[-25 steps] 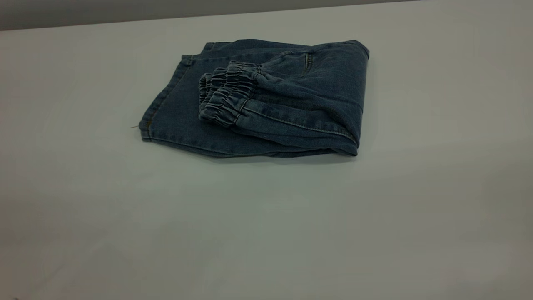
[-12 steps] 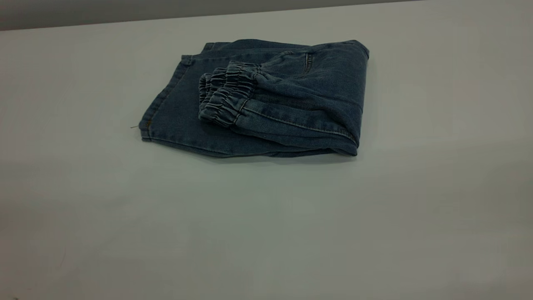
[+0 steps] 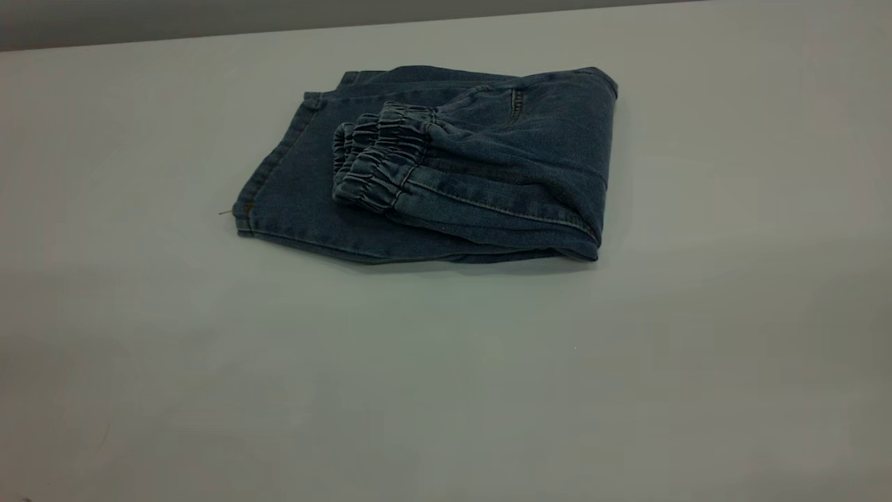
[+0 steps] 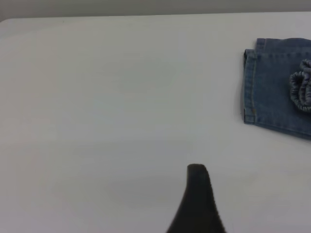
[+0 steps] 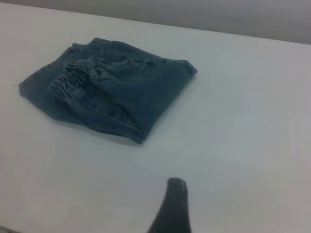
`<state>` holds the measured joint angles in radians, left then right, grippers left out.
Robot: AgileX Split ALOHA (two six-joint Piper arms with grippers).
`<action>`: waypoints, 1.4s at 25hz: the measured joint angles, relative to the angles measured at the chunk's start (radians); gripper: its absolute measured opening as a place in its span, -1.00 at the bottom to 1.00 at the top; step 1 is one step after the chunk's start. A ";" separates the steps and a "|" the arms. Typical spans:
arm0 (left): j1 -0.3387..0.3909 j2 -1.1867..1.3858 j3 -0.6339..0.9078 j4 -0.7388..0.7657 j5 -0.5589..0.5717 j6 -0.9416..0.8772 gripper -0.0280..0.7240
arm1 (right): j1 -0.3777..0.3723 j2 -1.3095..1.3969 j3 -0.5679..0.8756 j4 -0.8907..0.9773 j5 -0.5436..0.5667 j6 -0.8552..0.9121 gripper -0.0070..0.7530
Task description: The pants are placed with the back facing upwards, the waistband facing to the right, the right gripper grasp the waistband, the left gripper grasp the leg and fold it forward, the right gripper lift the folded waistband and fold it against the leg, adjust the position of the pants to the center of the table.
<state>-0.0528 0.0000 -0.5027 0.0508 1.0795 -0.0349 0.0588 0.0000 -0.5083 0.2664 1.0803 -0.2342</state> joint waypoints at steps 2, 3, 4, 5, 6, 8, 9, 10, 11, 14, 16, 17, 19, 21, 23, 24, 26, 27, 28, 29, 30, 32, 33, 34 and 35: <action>0.000 0.000 0.000 0.000 0.000 0.000 0.43 | 0.000 0.000 0.000 0.000 0.000 0.000 0.57; 0.000 0.000 0.000 0.000 0.000 0.000 0.43 | 0.000 0.000 0.000 0.000 0.000 0.000 0.57; 0.000 0.000 0.000 0.000 0.000 0.000 0.43 | 0.000 0.000 0.000 0.000 0.000 0.000 0.57; 0.000 0.000 0.000 0.000 0.000 0.000 0.43 | 0.000 0.000 0.000 -0.001 0.000 0.001 0.57; 0.000 0.000 0.000 0.000 0.000 0.000 0.43 | 0.000 0.000 0.000 -0.005 0.000 0.007 0.57; 0.000 0.000 0.000 0.000 0.000 0.000 0.43 | 0.000 0.000 0.000 -0.039 -0.003 0.033 0.57; 0.000 0.000 0.000 0.000 0.000 0.000 0.43 | 0.000 0.000 0.000 -0.069 -0.006 0.061 0.57; 0.000 0.000 0.000 0.000 0.000 0.000 0.43 | 0.001 0.000 0.000 -0.101 -0.013 0.097 0.57; 0.000 0.000 0.000 0.000 0.000 0.000 0.43 | 0.001 0.000 0.001 -0.130 -0.016 0.134 0.57; 0.000 0.000 0.000 0.000 0.000 0.000 0.43 | 0.001 0.000 0.001 -0.227 -0.016 0.241 0.57; 0.000 0.000 0.000 0.000 0.000 0.000 0.43 | 0.001 0.000 0.001 -0.266 -0.016 0.292 0.57; 0.000 0.000 0.000 0.000 0.000 0.000 0.43 | 0.001 0.000 0.001 -0.281 -0.016 0.308 0.57; 0.000 0.000 0.000 0.000 0.000 0.000 0.43 | 0.001 0.000 0.001 -0.278 -0.016 0.313 0.57; 0.000 0.000 0.000 0.000 0.000 0.000 0.43 | 0.001 0.000 0.001 -0.249 -0.016 0.288 0.57; 0.000 0.000 0.000 0.000 0.000 0.000 0.43 | 0.001 0.000 0.002 -0.238 -0.016 0.234 0.57; 0.000 0.000 0.000 0.000 0.000 0.000 0.43 | 0.002 0.000 0.002 -0.242 -0.016 0.219 0.57; 0.000 0.000 0.000 0.000 0.000 0.000 0.43 | 0.002 0.000 0.002 -0.243 -0.016 0.207 0.57; 0.000 0.000 0.000 0.000 0.000 0.000 0.43 | 0.002 0.000 0.002 -0.243 -0.016 0.212 0.57; 0.000 0.000 0.000 0.000 0.000 0.000 0.43 | 0.002 0.000 0.002 -0.243 -0.016 0.216 0.57; 0.000 0.000 0.000 0.000 0.000 0.000 0.43 | 0.002 0.000 0.002 -0.243 -0.016 0.216 0.57; 0.000 0.000 0.000 0.000 0.000 0.000 0.43 | 0.002 0.000 0.002 -0.243 -0.016 0.216 0.57; 0.000 0.000 0.000 0.000 0.000 0.000 0.43 | 0.002 0.000 0.002 -0.243 -0.016 0.216 0.57; 0.000 0.000 0.000 0.000 0.000 0.000 0.43 | 0.002 0.000 0.002 -0.243 -0.016 0.216 0.57; 0.000 0.000 0.000 0.000 0.000 0.000 0.43 | 0.002 0.000 0.002 -0.243 -0.016 0.216 0.57; 0.000 0.000 0.000 0.000 0.000 0.000 0.43 | 0.002 0.000 0.002 -0.243 -0.016 0.216 0.57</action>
<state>-0.0528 0.0000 -0.5027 0.0508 1.0795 -0.0349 0.0604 0.0000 -0.5063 0.0234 1.0647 -0.0179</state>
